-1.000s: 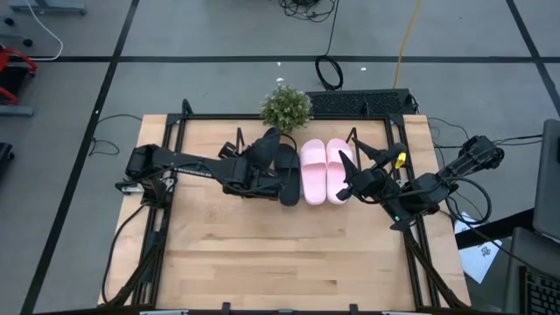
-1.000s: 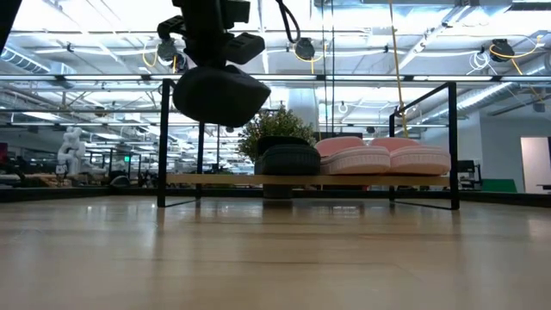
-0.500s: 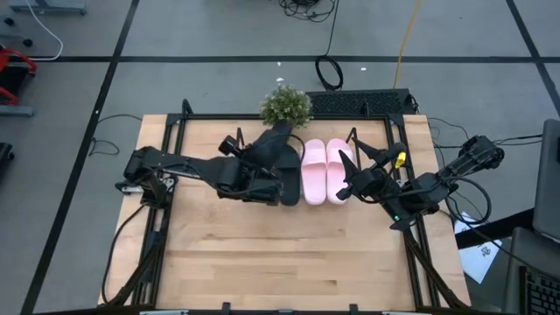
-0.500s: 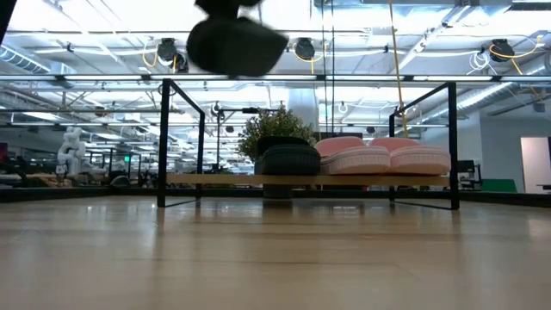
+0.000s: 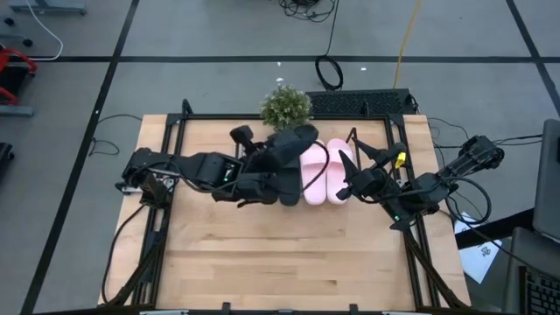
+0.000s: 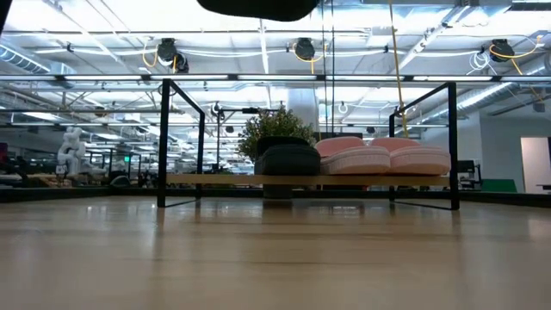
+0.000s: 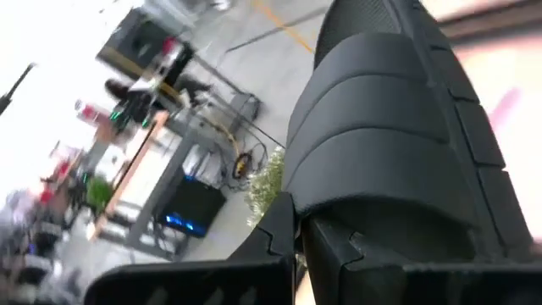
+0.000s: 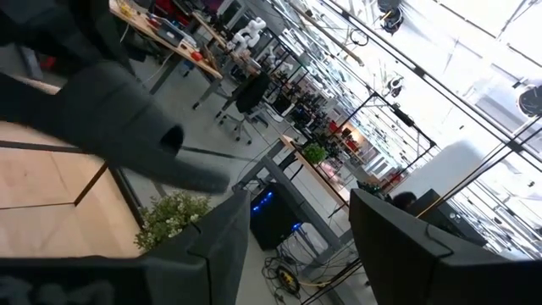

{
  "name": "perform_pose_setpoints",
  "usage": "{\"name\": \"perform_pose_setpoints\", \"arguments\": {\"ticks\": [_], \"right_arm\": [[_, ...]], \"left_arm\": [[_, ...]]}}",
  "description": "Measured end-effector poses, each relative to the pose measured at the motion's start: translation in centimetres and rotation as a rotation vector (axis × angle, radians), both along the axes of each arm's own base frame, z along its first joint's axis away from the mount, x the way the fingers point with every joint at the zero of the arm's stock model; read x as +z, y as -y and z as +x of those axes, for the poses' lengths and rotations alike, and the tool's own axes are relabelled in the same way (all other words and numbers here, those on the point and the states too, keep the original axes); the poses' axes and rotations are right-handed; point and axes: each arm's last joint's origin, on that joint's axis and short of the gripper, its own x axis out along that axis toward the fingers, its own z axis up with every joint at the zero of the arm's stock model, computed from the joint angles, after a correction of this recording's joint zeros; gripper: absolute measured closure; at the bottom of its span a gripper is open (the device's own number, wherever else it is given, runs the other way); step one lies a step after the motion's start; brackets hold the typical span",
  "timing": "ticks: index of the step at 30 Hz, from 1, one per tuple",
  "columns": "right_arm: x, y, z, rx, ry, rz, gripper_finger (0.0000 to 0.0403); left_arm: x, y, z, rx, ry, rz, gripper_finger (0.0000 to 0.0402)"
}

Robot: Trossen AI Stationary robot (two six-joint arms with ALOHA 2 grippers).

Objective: Pick and place slides into the shelf
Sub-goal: Put the black slides on the shelf

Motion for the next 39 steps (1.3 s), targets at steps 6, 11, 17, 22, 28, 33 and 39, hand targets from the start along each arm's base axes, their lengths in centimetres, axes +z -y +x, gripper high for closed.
{"name": "perform_pose_setpoints", "arguments": {"ticks": [6,11,17,22,28,33,39], "right_arm": [[0.0,0.0,0.0,-0.001,0.000,0.000,0.0211],[0.0,0.0,0.0,-0.002,-0.012,-0.008,0.0211],[0.0,0.0,0.0,-0.001,-0.025,-0.018,0.0211],[0.0,0.0,0.0,-0.005,-0.026,-0.016,0.0211],[0.0,0.1,-0.2,-0.047,-0.027,0.008,0.0211],[0.3,0.1,-0.6,-0.037,-0.014,0.016,0.0211],[1.0,-0.1,-1.9,-0.003,0.032,0.049,0.0211]], "left_arm": [[0.1,0.6,-0.1,-0.036,-0.104,0.109,0.0400],[0.4,1.4,-0.3,0.152,-0.011,0.321,0.0401],[1.0,2.4,2.2,0.230,0.044,0.380,0.0401],[-0.2,2.5,6.5,0.236,-0.049,0.414,0.0401],[-1.4,0.9,8.3,0.276,-0.077,0.420,0.0401],[-1.2,-0.7,8.4,0.321,-0.046,0.404,0.0401],[-1.0,-4.2,8.5,0.409,-0.016,0.388,0.0401]]}}
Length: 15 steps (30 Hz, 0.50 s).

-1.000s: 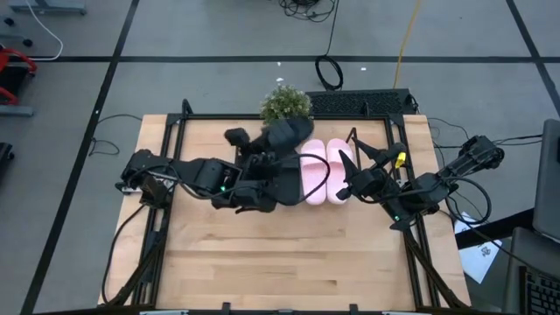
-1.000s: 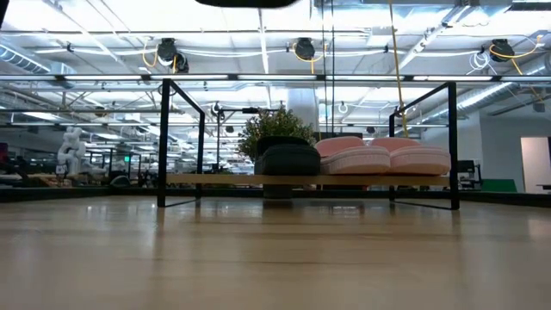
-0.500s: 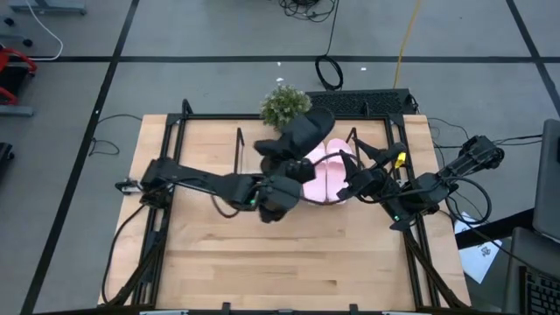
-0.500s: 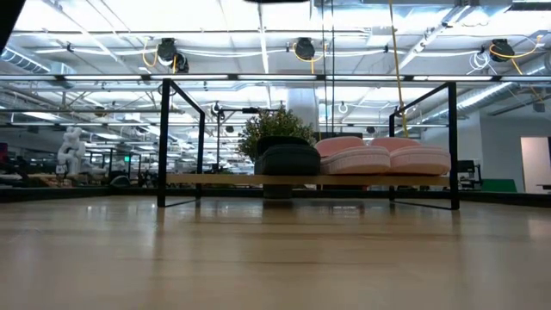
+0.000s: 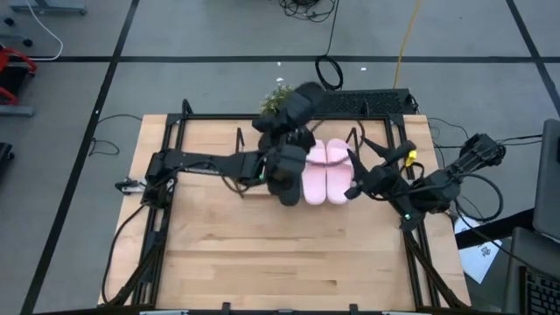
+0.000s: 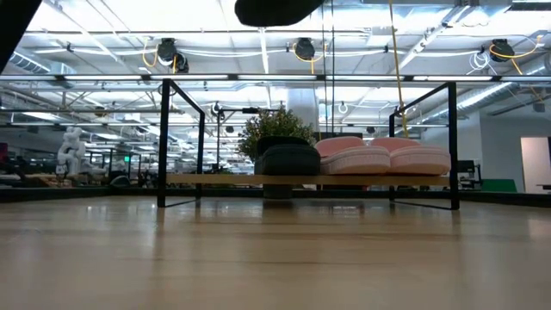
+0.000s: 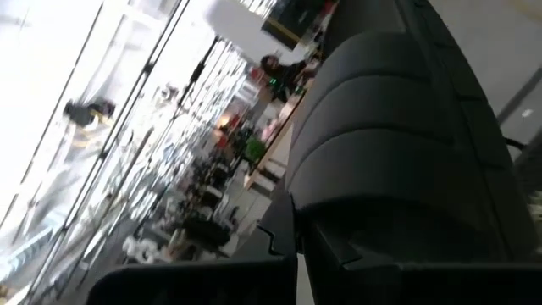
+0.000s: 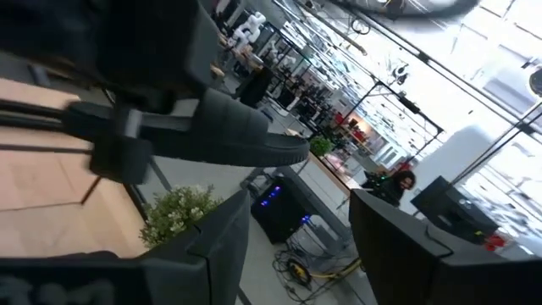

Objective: Pick and place slides into the shelf
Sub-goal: Put the black slides on the shelf

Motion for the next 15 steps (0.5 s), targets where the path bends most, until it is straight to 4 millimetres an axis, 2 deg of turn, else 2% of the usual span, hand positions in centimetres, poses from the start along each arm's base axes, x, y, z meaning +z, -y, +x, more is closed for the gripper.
{"name": "perform_pose_setpoints", "arguments": {"ticks": [10,13,15], "right_arm": [[1.1,-0.2,-2.1,0.064,0.053,0.040,0.0211],[1.1,-0.4,-2.3,0.076,0.059,0.044,0.0211],[1.1,-0.5,-2.4,0.082,0.053,0.040,0.0211]], "left_arm": [[-2.0,-4.8,-0.7,0.108,-0.119,0.006,0.0401],[-2.2,-5.1,-1.5,0.112,-0.138,0.005,0.0402],[-2.6,-4.6,-2.0,0.101,-0.150,0.007,0.0402]]}}
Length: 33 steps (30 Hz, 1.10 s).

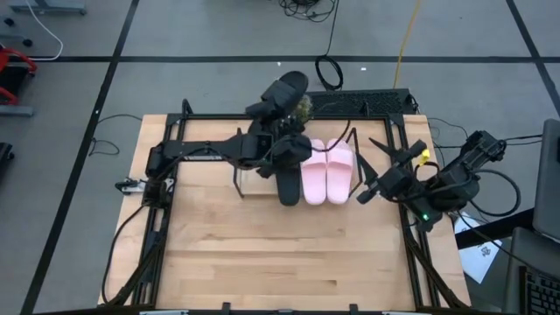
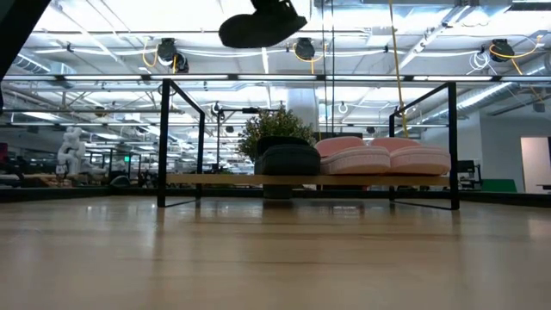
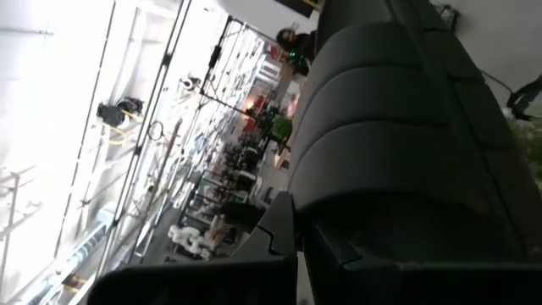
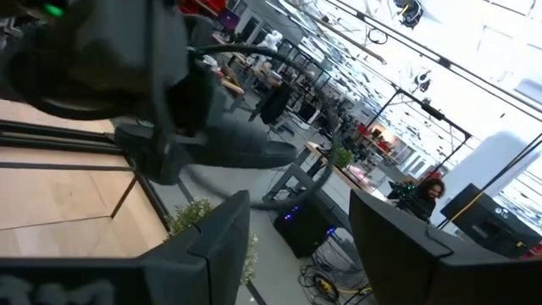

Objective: Pick and place slides into the shelf
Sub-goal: Put the black slides on the shelf

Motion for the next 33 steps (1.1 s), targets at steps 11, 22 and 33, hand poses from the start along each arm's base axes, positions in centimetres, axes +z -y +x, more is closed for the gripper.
{"name": "perform_pose_setpoints", "arguments": {"ticks": [11,22,33], "right_arm": [[0.0,0.0,0.0,0.002,-0.014,-0.012,0.0211],[0.0,0.0,0.0,0.004,0.013,0.008,0.0211],[0.0,0.0,0.0,0.003,-0.001,-0.003,0.0211]], "left_arm": [[-2.7,9.4,-2.4,-0.301,0.273,-0.276,0.0402],[-5.2,6.6,-4.7,-0.083,0.376,-0.459,0.0401],[-8.7,3.4,-4.2,0.106,0.426,-0.552,0.0402]]}}
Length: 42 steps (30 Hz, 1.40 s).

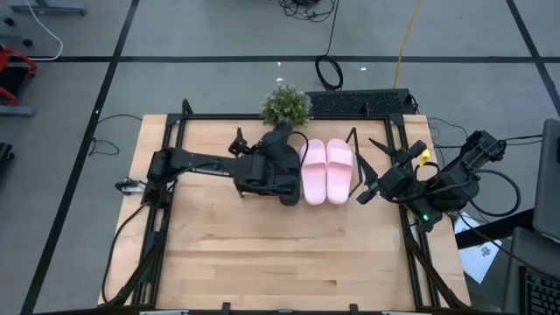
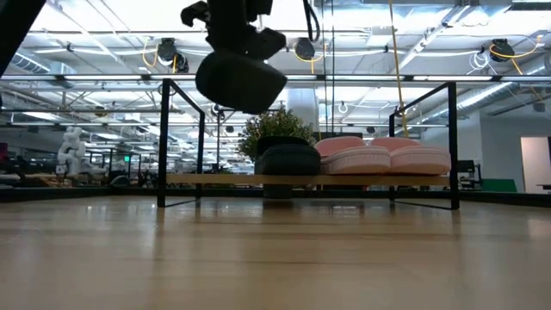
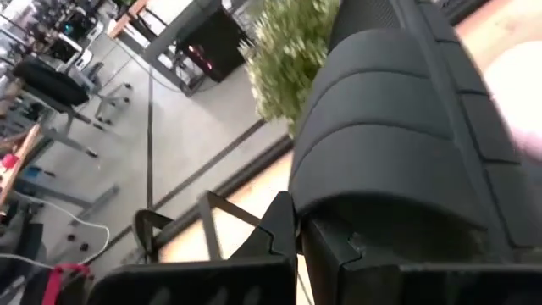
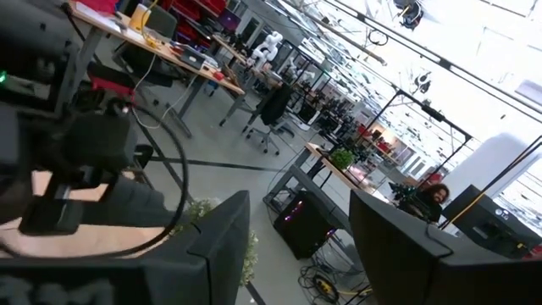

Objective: Pick and place slides into the shelf
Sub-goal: Put the black slides on the shelf

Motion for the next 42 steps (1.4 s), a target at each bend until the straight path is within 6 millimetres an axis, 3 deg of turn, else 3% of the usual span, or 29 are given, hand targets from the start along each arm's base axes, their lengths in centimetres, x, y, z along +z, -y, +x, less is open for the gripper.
{"name": "perform_pose_setpoints", "arguments": {"ticks": [12,24,42], "right_arm": [[0.0,0.0,0.1,0.019,0.000,-0.016,0.0211],[0.0,0.0,0.1,0.013,0.012,-0.001,0.0211],[0.0,0.0,0.0,-0.004,0.006,0.007,0.0211]], "left_arm": [[-0.6,1.0,0.0,0.055,0.078,-0.089,0.0401],[-5.2,0.4,1.9,0.109,-0.030,-0.135,0.0401],[-5.0,-0.8,1.8,0.090,-0.097,-0.162,0.0401]]}}
